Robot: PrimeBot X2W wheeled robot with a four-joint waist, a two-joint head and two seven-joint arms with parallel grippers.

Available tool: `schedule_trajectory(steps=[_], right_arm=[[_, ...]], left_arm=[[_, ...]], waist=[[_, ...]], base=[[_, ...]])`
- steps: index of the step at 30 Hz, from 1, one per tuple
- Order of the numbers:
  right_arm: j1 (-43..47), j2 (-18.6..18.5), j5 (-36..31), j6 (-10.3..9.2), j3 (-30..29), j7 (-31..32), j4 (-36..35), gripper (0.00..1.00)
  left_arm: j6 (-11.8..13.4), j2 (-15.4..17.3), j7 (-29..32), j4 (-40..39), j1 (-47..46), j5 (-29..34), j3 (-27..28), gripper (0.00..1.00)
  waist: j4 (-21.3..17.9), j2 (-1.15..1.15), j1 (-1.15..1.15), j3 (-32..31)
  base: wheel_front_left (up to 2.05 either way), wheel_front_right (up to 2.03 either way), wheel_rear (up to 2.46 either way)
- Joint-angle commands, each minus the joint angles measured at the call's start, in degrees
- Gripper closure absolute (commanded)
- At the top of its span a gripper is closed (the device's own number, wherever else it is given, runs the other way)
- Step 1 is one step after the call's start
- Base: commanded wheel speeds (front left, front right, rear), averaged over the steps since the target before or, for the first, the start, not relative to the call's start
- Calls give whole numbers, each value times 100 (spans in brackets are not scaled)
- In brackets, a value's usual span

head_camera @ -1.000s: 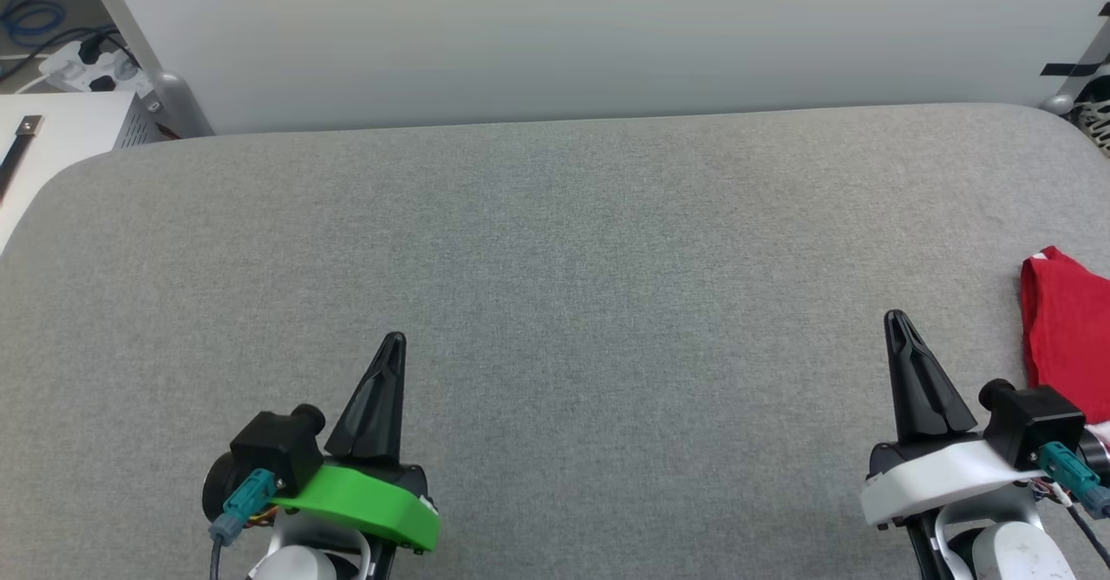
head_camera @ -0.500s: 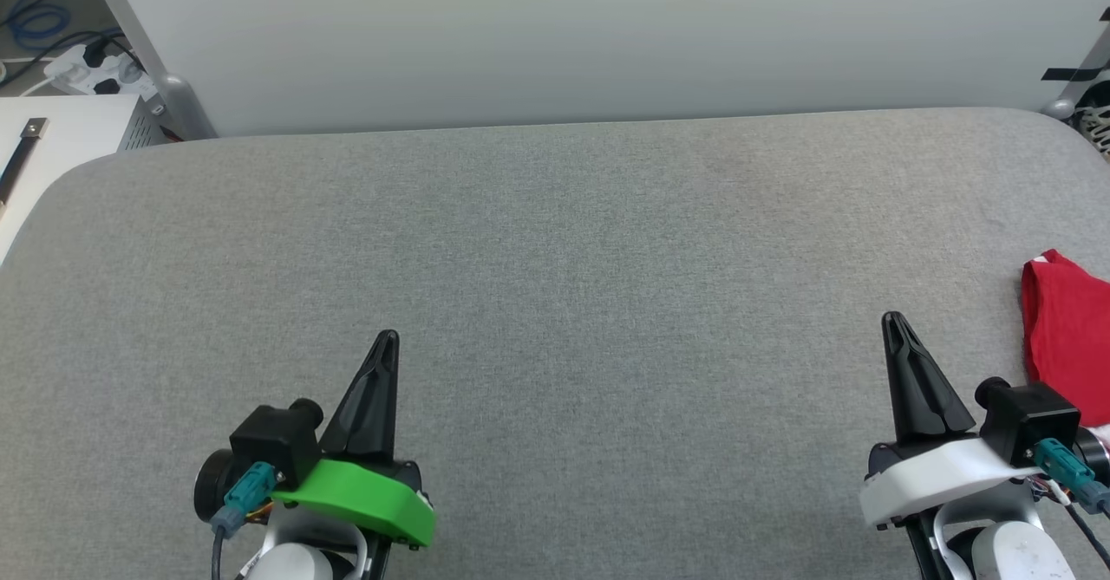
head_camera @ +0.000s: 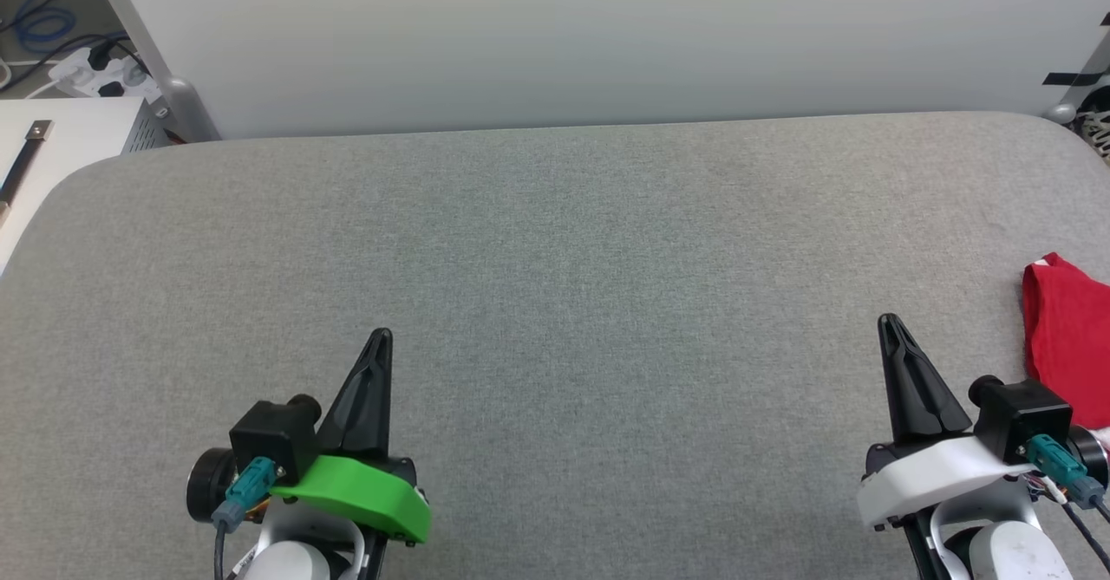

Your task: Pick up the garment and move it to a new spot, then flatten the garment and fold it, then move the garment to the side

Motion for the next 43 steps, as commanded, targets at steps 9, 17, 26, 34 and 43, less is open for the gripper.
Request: schedule_trajectory(steps=[9, 17, 26, 34, 43], right_arm=[[85, 42, -132, -2, -8, 120, -73, 100], [101, 59, -190, -2, -15, 200, -96, 100], [118, 79, -254, -3, -23, 290, -123, 100], [134, 96, -312, -3, -31, 370, -146, 100], [151, 115, -375, -3, -39, 459, -172, 100]], left_arm=[[91, -51, 131, -77, 78, 190, 95, 100], [137, -70, 223, -116, 92, 301, 148, 100], [189, -93, 327, -161, 107, 427, 208, 100], [235, -113, 419, -201, 121, 538, 260, 100], [286, -134, 520, -245, 136, 662, 319, 100]], waist=[[13, 0, 0, -22], [24, 0, 0, -41], [36, 0, 0, -62], [46, 0, 0, -81], [58, 0, 0, -101]], base=[[0, 0, 0], [0, 0, 0], [0, 0, 0], [0, 0, 0], [0, 0, 0]])
